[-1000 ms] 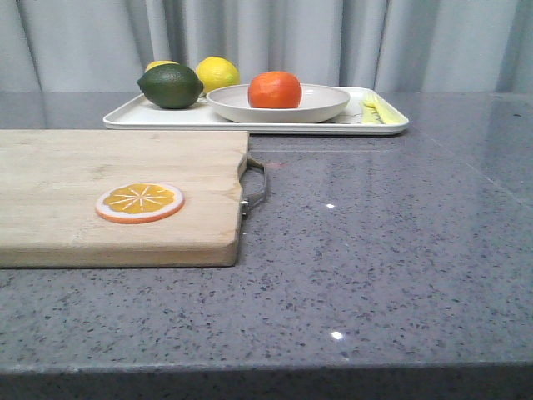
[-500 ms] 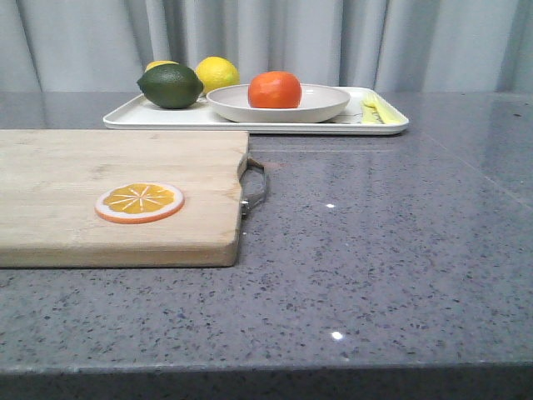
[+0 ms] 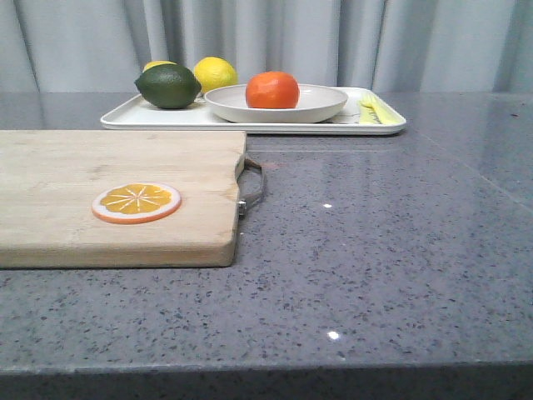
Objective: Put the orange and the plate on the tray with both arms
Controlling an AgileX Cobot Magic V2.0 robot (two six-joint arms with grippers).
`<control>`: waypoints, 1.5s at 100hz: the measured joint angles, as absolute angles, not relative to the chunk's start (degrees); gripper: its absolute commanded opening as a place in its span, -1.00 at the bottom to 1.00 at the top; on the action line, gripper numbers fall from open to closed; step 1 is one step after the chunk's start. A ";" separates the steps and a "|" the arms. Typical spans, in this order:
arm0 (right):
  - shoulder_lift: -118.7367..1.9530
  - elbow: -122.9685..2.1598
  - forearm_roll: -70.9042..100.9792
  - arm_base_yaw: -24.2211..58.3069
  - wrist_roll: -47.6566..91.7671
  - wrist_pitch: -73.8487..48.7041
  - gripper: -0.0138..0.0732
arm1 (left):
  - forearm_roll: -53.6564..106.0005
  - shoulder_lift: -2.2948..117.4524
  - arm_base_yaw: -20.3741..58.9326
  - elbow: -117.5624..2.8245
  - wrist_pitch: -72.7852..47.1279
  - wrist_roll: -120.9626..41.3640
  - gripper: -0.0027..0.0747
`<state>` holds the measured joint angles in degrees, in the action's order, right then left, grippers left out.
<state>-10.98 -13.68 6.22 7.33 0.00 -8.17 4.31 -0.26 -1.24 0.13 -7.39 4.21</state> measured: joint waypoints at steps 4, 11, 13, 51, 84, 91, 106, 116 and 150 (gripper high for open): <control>-10.61 -12.47 3.84 6.91 -2.35 -6.05 -0.84 | 4.31 -0.26 -1.24 0.13 -7.39 4.21 -0.98; -9.83 -10.55 0.87 6.03 -5.66 -2.62 -0.84 | 4.31 -0.26 -1.24 0.13 -7.39 4.21 -0.98; -9.48 -9.98 0.00 5.79 -6.33 -1.68 -0.84 | 4.31 -0.26 -1.24 0.13 -7.39 4.21 -0.98; -3.51 -0.33 -3.76 0.19 -8.23 2.13 -0.84 | 4.31 -0.26 -1.24 0.13 -7.39 4.21 -0.98; 0.59 1.55 -3.83 -0.40 -8.34 -1.83 -0.84 | 4.31 -0.26 -1.24 0.13 -7.39 4.21 -0.98; 0.59 1.59 -3.83 -0.40 -8.34 -2.88 -0.84 | 4.31 -0.26 -1.24 0.13 -7.39 4.21 -0.98; 0.59 1.59 -3.83 -0.40 -8.34 -3.91 -0.84 | 4.31 -0.26 -1.24 0.13 -7.39 4.21 -0.98; 0.59 1.68 -3.83 -0.40 -8.34 -4.02 -0.84 | 4.31 -0.26 -1.24 0.13 -7.39 4.21 -0.98; 0.59 1.68 -3.83 -0.40 -8.34 -4.02 -0.84 | 4.31 -0.26 -1.24 0.13 -7.39 4.21 -0.98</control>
